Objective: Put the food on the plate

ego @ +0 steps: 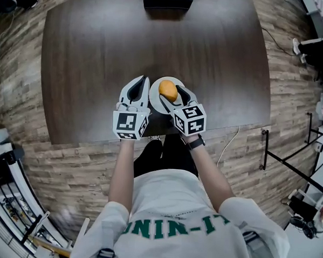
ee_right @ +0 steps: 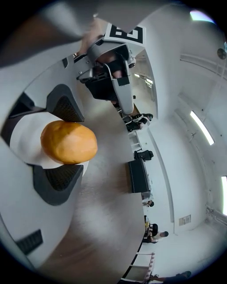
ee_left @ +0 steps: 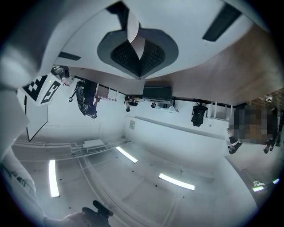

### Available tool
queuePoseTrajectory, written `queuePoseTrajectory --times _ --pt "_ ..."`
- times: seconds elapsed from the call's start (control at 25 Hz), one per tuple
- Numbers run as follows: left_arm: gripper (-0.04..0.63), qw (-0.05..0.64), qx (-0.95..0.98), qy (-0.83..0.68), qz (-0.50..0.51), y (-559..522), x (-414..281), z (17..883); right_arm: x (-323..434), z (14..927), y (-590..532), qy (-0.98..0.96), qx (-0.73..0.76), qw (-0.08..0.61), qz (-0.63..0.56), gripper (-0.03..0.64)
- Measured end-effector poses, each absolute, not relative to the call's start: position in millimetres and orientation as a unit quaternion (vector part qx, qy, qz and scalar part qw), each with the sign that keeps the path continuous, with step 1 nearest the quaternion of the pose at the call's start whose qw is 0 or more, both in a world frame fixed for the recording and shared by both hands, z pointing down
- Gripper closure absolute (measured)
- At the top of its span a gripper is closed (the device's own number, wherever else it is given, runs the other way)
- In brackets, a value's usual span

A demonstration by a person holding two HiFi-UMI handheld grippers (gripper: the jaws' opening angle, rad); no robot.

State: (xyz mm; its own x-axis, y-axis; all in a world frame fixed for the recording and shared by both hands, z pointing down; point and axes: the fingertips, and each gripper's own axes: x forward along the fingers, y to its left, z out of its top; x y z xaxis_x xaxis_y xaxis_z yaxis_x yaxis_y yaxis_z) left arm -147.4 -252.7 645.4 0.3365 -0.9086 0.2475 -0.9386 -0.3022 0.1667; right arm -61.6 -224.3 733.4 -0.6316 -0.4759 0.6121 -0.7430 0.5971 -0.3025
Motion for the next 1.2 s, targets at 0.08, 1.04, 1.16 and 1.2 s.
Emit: queuePoseTrajectory --times 0.08,1.04,1.16,1.2 --pt "0.584 0.145 0.804 -0.574 0.054 -251.4 -147.7 648.9 -62.5 736.1 -224.2 -0.860 0.355 0.243 0.275 0.304" --pt "0.583 0.185 0.781 -0.592 0.077 -263.3 -158.0 624.5 -46.8 673.8 -255.8 -0.859 0.389 0.217 0.253 0.198" --pt "0.583 0.175 0.783 -0.593 0.072 -270.2 -158.9 603.1 -40.4 648.6 -268.6 -0.858 0.408 0.198 0.241 0.199" --pt "0.583 0.171 0.784 -0.593 0.069 -273.3 -159.0 594.9 -38.6 639.3 -273.1 -0.858 0.414 0.191 0.237 0.200"
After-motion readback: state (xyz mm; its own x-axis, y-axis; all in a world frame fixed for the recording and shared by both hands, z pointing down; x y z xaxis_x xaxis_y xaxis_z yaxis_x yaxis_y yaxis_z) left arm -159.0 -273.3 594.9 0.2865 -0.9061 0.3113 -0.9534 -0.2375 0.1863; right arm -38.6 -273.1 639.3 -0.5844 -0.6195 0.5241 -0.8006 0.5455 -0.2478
